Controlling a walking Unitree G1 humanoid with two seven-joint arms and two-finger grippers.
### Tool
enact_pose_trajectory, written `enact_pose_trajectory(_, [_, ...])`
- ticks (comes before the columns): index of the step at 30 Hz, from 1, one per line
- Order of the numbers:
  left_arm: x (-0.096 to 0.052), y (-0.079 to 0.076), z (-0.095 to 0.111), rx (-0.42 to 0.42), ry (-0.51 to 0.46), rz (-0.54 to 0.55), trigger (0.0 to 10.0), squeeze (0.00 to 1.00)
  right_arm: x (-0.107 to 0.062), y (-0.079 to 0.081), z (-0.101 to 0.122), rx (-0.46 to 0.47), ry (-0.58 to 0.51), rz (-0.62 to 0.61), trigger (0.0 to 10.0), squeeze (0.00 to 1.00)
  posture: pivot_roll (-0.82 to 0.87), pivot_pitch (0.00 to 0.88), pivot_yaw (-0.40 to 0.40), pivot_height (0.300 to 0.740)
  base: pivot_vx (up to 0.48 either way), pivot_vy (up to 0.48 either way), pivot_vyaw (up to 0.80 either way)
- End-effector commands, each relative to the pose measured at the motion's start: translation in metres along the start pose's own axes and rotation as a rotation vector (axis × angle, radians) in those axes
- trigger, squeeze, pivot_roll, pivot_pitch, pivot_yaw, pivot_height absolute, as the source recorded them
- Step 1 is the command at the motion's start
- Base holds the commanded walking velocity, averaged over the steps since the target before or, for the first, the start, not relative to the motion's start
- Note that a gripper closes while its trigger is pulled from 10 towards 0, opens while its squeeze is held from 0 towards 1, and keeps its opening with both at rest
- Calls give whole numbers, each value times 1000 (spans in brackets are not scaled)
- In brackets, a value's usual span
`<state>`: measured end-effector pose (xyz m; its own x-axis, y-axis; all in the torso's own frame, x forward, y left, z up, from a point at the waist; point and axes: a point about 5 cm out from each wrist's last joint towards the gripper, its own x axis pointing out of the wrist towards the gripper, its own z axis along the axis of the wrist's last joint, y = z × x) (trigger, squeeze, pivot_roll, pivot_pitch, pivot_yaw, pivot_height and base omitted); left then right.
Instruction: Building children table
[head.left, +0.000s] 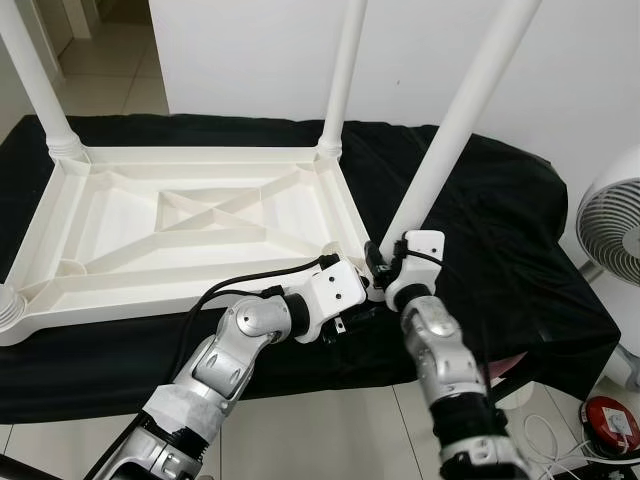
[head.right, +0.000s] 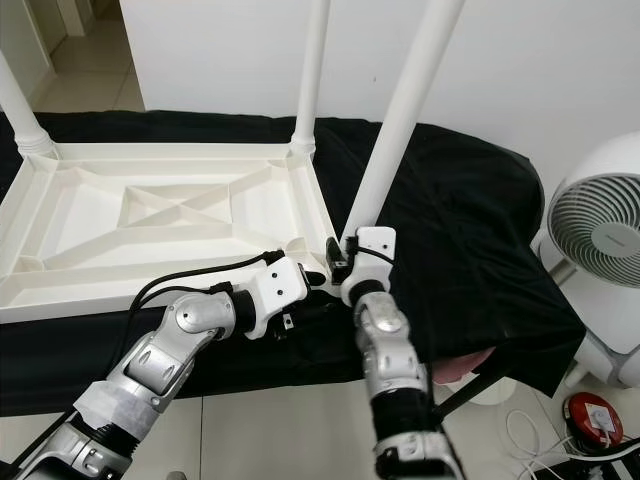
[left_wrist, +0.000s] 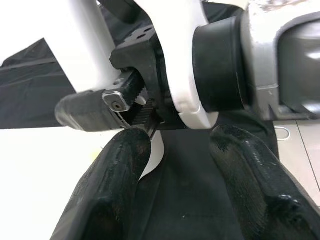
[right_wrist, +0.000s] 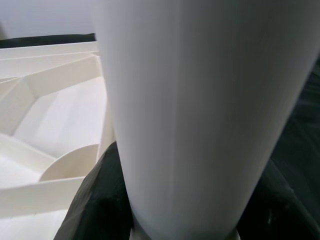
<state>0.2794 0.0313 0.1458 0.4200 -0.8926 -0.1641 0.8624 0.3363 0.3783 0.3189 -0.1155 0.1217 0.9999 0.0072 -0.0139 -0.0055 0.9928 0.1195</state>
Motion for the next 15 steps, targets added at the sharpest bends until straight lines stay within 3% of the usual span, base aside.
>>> enact_pose_trajectory(1, [2, -2, -1, 3, 8, 23, 10000, 0, -7, -12, -16, -6, 84, -91, 10000, 0, -55, 0, -84, 740, 0, 0, 0])
enact_pose_trajectory(7, [1, -3, -1, 0, 7, 22, 10000, 0, -6, -16, -8, -61, 50, -90, 10000, 0, -60, 0, -81, 740, 0, 0, 0])
enact_pose_trajectory(8, [2, -3, -1, 2, 7, 20, 10000, 0, -5, -19, -7, -68, 43, -82, 10000, 1000, -60, 0, -81, 740, 0, 0, 0])
enact_pose_trajectory(12, [2, -2, 0, 5, 6, 21, 10000, 0, -6, -25, -4, -89, 35, -61, 10000, 1000, -58, 0, -82, 740, 0, 0, 0])
enact_pose_trajectory(15, [2, -2, 0, 5, 6, 25, 10000, 0, -5, -28, -5, -78, 40, 34, 10000, 1000, -57, 0, -81, 740, 0, 0, 0])
